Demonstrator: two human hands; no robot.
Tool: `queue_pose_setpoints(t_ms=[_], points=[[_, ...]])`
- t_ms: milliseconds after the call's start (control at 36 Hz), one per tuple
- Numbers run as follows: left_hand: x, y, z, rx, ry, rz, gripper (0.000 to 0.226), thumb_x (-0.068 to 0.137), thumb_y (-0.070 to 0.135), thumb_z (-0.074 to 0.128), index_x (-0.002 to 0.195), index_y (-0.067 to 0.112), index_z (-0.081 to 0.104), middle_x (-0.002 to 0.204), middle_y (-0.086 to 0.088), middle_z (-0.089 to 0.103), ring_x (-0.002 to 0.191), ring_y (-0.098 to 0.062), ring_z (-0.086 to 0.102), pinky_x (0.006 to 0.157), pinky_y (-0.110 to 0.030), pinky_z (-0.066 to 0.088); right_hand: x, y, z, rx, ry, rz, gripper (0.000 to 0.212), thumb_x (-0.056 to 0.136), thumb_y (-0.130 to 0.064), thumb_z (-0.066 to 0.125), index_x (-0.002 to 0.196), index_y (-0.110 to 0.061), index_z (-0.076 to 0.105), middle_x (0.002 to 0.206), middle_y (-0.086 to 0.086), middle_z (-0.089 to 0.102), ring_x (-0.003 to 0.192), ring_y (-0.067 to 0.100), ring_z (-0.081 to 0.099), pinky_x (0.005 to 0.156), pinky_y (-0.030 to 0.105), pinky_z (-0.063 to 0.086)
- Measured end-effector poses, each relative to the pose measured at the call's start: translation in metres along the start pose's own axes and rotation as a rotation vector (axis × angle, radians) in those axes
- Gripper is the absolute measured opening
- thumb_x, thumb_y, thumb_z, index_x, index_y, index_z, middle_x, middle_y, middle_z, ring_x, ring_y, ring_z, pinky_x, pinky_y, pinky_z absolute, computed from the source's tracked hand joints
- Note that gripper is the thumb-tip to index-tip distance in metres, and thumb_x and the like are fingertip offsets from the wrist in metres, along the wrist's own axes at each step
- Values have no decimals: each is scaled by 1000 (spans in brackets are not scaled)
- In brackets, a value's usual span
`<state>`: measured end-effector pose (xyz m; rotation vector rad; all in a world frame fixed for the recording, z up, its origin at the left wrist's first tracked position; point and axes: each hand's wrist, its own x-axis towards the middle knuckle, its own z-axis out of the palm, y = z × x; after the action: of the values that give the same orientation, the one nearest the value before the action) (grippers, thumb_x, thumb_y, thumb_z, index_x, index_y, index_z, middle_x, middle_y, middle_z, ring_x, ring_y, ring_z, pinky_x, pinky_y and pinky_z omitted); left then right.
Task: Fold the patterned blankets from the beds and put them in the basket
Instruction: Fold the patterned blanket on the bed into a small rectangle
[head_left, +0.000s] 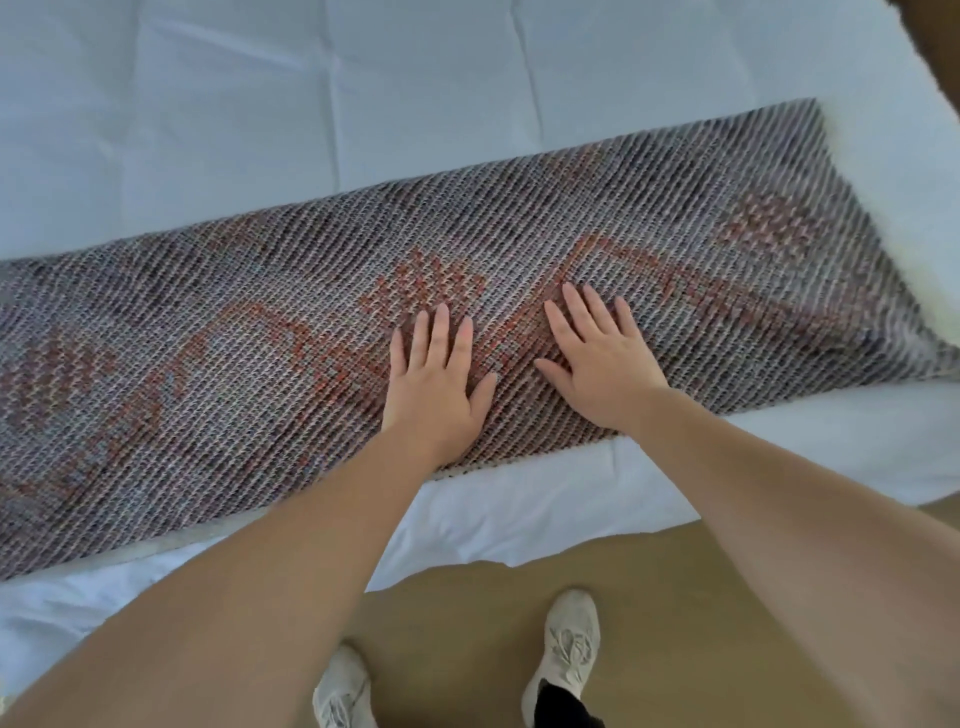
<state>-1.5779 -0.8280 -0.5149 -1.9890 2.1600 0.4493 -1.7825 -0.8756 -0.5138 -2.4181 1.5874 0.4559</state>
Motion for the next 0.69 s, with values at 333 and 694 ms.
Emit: queue_pose_setpoints(t_ms=[333,694], points=[[39,118,6,62,-39,139,69,96,56,5,150,19,-17,159,-9,-20,145,-28,-21,116,-51,-14,-40,173,17,-39,-15,253,77,92,-64,0,154,-18,-5,161,7,-12,148,25,-11,119,48,-4],[90,196,-10,39,-77,382,68,97,55,6,150,18,-16,159,-9,-20,145,-26,-23,116,-51,-12,-56,264,-13,51,-117,403,63,102,-45,16,154,-17,-3,161,10,-7,149,27,-3,120,44,3]])
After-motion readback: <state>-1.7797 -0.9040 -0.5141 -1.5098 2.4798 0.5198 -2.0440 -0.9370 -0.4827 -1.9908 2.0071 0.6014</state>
